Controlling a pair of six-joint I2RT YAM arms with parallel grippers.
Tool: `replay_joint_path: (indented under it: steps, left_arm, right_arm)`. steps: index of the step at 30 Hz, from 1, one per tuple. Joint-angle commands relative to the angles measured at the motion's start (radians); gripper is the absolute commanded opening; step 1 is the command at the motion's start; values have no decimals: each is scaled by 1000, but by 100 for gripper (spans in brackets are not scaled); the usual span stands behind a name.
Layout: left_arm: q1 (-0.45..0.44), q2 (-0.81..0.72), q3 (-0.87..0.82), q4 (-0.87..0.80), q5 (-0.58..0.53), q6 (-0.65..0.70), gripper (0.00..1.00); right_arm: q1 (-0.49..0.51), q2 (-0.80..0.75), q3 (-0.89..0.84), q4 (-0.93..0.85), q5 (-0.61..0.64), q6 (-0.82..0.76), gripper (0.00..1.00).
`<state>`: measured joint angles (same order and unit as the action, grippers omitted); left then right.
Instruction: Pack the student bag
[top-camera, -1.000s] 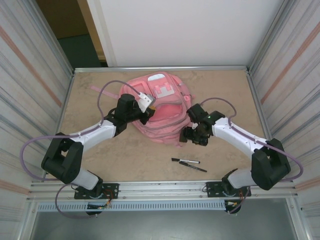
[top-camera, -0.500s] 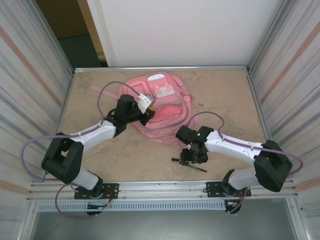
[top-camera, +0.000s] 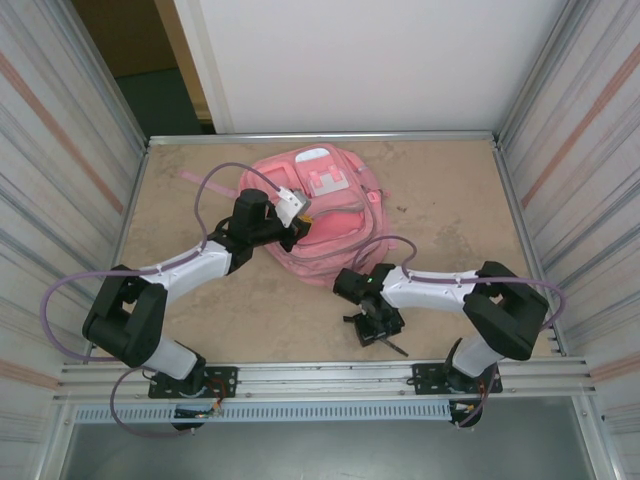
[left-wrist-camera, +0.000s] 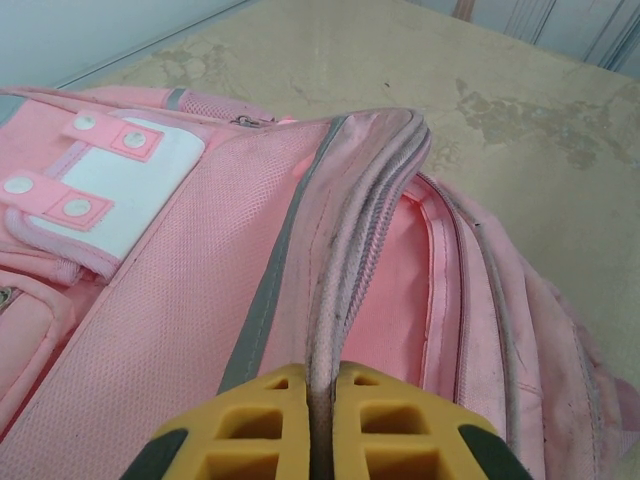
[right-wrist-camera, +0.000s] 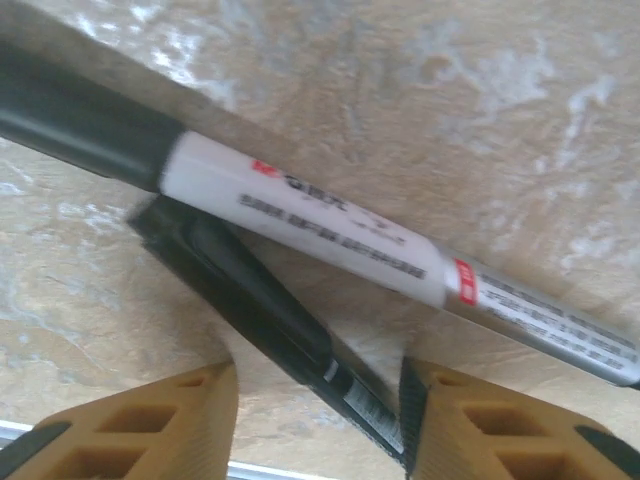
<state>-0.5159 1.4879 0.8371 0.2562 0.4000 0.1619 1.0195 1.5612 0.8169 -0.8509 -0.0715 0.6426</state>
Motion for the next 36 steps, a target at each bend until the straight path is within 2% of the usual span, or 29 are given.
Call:
replay_joint_path:
  steps: [1, 12, 20, 25, 29, 32, 36]
  left_arm:
    - [15, -50, -7, -21, 21, 3, 0]
    - [17, -80, -28, -31, -17, 3, 0]
    - [20, -69, -18, -44, 5, 4, 0]
    - [21, -69, -19, -41, 14, -2, 0]
    - [20, -81, -2, -52, 47, -19, 0]
    - [20, -88, -4, -30, 40, -51, 0]
    - [20, -89, 2, -4, 83, -118, 0]
  right_arm:
    - [36, 45, 25, 0, 21, -14, 43]
    - [115, 105, 61, 22, 36, -61, 21]
    - [145, 85, 88, 37, 35, -132, 18]
    - [163, 38, 103, 79, -11, -181, 2]
    - [174, -50, 143, 87, -15, -180, 0]
    - [135, -131, 171, 110, -56, -170, 0]
    - [-32, -213, 194, 188, -153, -61, 0]
